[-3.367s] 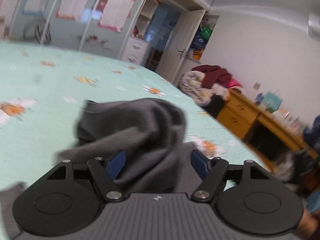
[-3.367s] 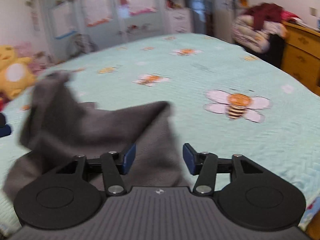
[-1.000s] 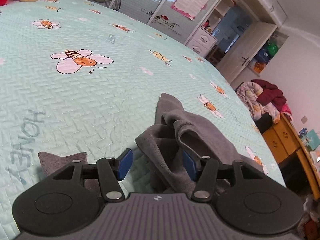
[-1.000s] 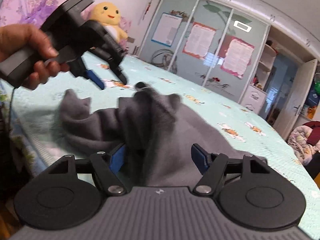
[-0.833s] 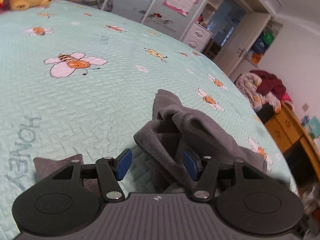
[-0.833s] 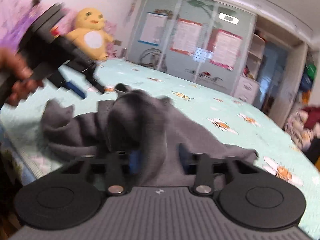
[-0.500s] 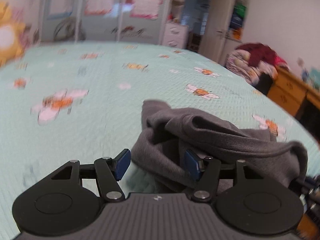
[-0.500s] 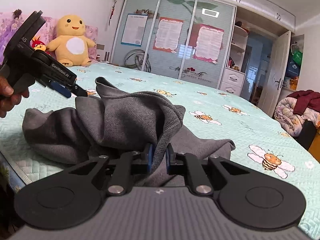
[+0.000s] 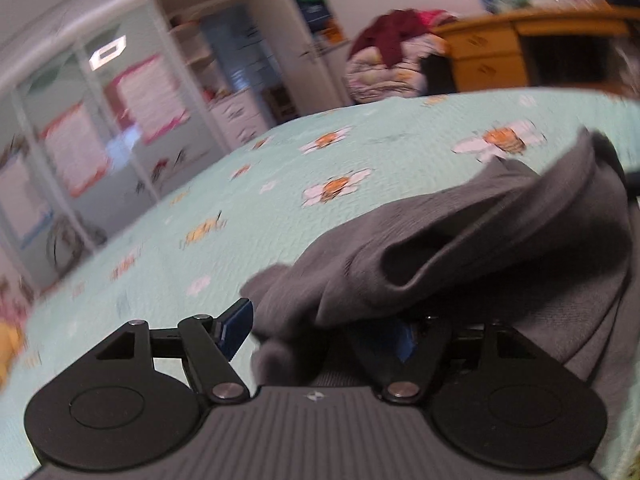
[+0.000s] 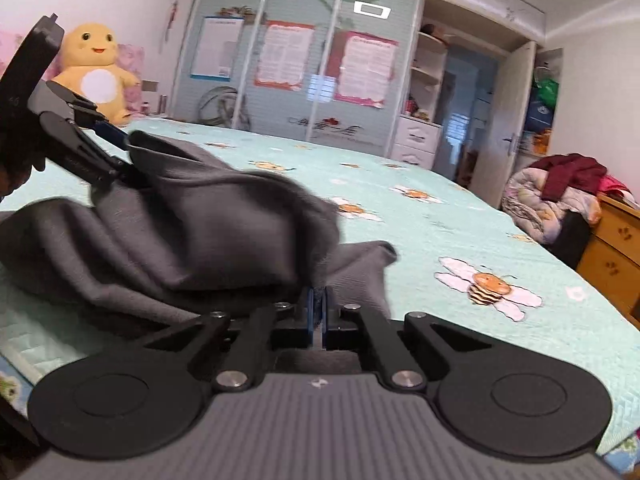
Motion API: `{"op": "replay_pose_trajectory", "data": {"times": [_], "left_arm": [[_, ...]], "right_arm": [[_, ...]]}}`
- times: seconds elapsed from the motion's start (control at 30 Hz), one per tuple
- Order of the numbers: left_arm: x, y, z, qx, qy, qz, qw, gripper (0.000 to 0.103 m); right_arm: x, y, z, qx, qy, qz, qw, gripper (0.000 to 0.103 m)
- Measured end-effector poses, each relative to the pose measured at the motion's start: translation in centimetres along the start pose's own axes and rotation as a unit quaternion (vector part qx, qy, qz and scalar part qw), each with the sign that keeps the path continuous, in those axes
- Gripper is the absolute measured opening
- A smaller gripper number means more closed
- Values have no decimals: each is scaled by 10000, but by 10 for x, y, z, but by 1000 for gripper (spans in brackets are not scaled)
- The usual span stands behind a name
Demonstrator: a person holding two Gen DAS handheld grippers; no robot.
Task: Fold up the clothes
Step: 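Grasp another edge of the sweatshirt with the left gripper, then lift the sweatshirt high with both grippers and shake it out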
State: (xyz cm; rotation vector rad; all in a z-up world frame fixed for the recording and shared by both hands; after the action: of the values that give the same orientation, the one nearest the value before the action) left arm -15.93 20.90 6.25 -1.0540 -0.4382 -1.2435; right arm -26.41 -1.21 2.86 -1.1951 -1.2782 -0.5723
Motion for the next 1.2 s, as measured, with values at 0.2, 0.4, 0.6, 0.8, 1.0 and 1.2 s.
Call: {"op": "replay_pose_trajectory", "data": {"times": [0.2, 0.4, 0.6, 0.8, 1.0, 1.2], "left_arm": [[14, 7, -27, -389, 421, -89, 9983, 39], [37, -12, -13, -624, -489, -166, 9967, 10], [90, -55, 26, -159, -1184, -789, 9897, 9], [156, -115, 67, 554, -1450, -1588, 9750, 9], [218, -181, 109, 1565, -1547, -2464, 9438, 9], [249, -208, 119, 1898, -1436, -2862, 9281, 9]], "right_arm": [[-1, 3, -6, 11, 43, -26, 10000, 2], [0, 1, -13, 52, 252, -59, 9997, 3], [25, -7, -15, 93, 152, -470, 9987, 2], [82, -16, -19, 71, -194, -1270, 9917, 2], [179, -26, -32, 4, -445, -2393, 9699, 2], [253, -41, -47, 73, -233, -3215, 9466, 2]]}}
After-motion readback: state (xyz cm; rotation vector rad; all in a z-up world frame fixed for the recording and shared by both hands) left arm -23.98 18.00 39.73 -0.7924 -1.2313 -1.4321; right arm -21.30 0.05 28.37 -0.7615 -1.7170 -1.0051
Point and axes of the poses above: each gripper's, at about its wrist camera, not at the fingertips, and y roughly the way its jaws point, z to its left, x to its top, the point moved 6 cm from there along y, roughly the way its jaws point, and after that the axes turned 5 degrees about x, right-handed, at the moved point
